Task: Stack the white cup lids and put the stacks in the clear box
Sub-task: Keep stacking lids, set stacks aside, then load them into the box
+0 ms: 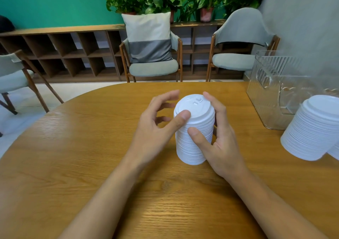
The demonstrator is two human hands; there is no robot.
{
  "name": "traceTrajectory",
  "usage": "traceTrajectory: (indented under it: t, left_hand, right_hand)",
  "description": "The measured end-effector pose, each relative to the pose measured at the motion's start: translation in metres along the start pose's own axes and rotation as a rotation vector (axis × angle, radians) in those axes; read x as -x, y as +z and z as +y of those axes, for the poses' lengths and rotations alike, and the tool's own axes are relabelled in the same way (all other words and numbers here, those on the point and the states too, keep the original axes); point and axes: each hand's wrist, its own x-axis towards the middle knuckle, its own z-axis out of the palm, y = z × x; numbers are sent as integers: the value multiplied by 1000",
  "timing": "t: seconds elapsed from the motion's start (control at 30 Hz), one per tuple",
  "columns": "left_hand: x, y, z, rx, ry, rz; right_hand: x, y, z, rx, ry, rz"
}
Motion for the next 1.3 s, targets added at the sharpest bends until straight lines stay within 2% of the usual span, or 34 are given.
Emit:
traceTrajectory:
  t: [0.1, 0.17, 0.37, 0.57, 1.1, 1.23, 1.3]
  left_hand:
    - [1, -2, 5, 199, -30, -149]
    - [1, -1, 8, 268, -24, -146]
    - [0, 4, 4, 210, -2, -16]
    - [-3, 11, 4, 118, -24, -72]
    - [5, 16, -8, 175, -28, -72]
    - [8, 18, -14, 147, -4, -92]
    - [9, 18, -18, 125, 5, -114]
  right_hand:
    - [1, 1, -2, -12, -9, -23]
    - [1, 1, -3, -23, -9, -31]
    - [1, 0, -3, -7, -11, -44]
    - [0, -1, -1, 61, -24, -62]
    - [1, -10, 1, 20, 7, -144]
    - [-7, -18, -16, -3, 44, -115]
    - [-24, -20, -34, 78, 36, -120]
